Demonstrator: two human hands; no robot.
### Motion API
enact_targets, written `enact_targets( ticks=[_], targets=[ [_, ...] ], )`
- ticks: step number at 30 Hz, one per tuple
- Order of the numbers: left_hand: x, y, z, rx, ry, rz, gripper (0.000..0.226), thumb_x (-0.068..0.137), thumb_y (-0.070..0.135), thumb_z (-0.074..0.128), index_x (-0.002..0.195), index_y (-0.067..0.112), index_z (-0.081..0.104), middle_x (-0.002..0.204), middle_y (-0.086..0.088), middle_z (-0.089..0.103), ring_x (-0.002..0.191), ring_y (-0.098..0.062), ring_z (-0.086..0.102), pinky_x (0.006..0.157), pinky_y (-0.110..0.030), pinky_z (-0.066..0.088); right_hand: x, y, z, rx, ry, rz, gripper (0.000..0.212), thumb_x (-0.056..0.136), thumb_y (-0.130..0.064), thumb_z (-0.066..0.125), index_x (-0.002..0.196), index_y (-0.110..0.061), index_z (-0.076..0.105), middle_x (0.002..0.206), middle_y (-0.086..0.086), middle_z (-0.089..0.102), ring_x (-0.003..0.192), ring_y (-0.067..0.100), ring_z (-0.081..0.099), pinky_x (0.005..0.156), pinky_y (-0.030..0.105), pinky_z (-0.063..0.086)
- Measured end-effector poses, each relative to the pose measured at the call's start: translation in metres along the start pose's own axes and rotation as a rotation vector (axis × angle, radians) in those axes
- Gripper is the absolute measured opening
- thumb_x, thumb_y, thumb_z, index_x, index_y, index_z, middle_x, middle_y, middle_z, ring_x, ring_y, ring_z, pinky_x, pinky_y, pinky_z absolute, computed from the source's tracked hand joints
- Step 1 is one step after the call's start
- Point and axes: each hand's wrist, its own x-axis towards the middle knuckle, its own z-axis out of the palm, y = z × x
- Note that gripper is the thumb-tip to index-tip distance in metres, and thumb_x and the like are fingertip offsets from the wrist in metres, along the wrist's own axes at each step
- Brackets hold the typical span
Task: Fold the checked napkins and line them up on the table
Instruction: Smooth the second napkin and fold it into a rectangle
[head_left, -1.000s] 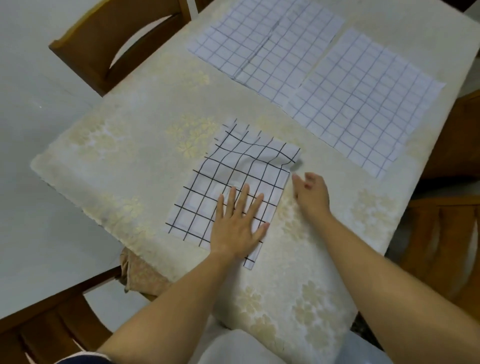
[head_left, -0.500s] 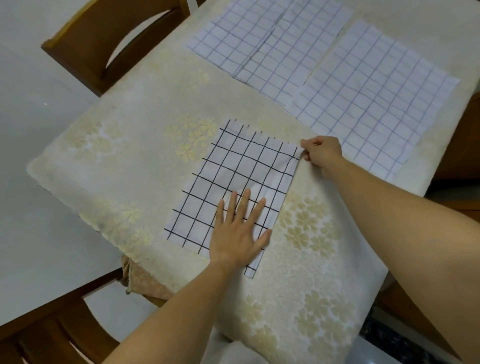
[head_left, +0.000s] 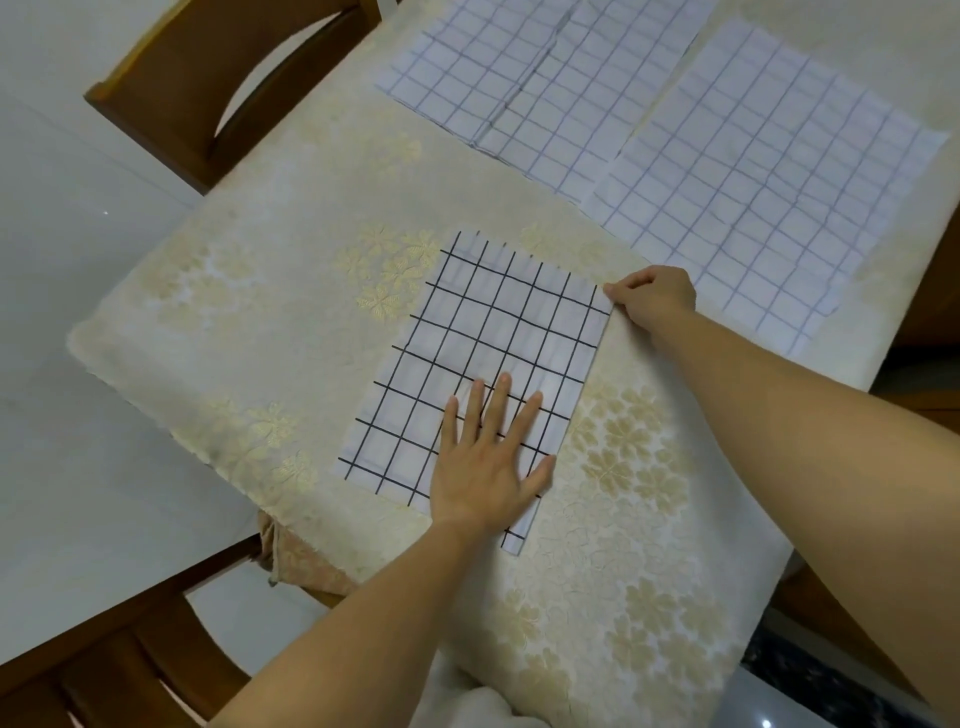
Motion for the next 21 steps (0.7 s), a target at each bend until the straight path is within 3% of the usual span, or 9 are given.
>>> enact_targets(
  ticks=[5, 8, 12, 17, 21],
  targets=[
    [0.000, 0.000, -0.001, -0.007, -0.004, 0.000, 0.078, 0.098, 0.076, 0.012, 0.160, 0.039, -0.019, 0.167, 0.001, -0.031, 0.152, -0.025, -0.033, 0.125, -0.056, -0.009, -0.005, -0.004, -0.001, -0.007, 0.055, 0.049, 0.036, 0.092, -0.041, 0.070, 0.084, -0.007, 0.073, 0.087, 0.010, 0.076, 0.078, 0.021, 0.069, 0.080, 0.033, 0.057],
    [-0.001, -0.001, -0.002, -0.009, -0.008, 0.001, 0.078, 0.097, 0.076, 0.009, 0.159, 0.039, -0.021, 0.166, 0.000, -0.033, 0.151, -0.025, -0.035, 0.125, -0.056, -0.010, -0.033, 0.009, -0.002, 0.125, -0.026, 0.138, 0.047, 0.087, -0.048, 0.074, 0.078, -0.003, 0.071, 0.074, 0.014, 0.076, 0.065, 0.026, 0.073, 0.070, 0.039, 0.063],
    [-0.003, -0.001, -0.002, -0.019, 0.001, 0.009, 0.077, 0.098, 0.075, 0.009, 0.160, 0.039, -0.019, 0.167, 0.000, -0.032, 0.151, -0.025, -0.035, 0.124, -0.056, -0.013, -0.086, 0.045, 0.011, 0.090, -0.130, 0.094, 0.039, 0.080, -0.043, 0.083, 0.080, -0.005, 0.074, 0.067, 0.008, 0.075, 0.053, 0.020, 0.067, 0.054, 0.029, 0.056],
    [-0.002, -0.006, -0.002, -0.071, -0.007, 0.045, 0.079, 0.097, 0.077, 0.018, 0.163, 0.040, -0.007, 0.169, 0.001, -0.025, 0.154, -0.025, -0.029, 0.124, -0.054, -0.014, -0.115, 0.063, 0.026, 0.140, -0.251, 0.104, 0.028, 0.082, -0.027, 0.084, 0.074, -0.004, 0.070, 0.063, 0.011, 0.067, 0.050, 0.019, 0.061, 0.052, 0.028, 0.052],
    [-0.002, -0.011, -0.022, -0.438, -0.020, 0.092, 0.080, 0.092, 0.081, 0.026, 0.162, 0.043, 0.019, 0.171, 0.009, -0.015, 0.156, -0.019, -0.024, 0.125, -0.046, -0.019, -0.127, 0.074, 0.023, 0.214, -0.220, 0.153, 0.021, 0.087, -0.018, 0.080, 0.076, -0.005, 0.067, 0.065, 0.011, 0.065, 0.051, 0.020, 0.060, 0.052, 0.029, 0.050]
  ],
)
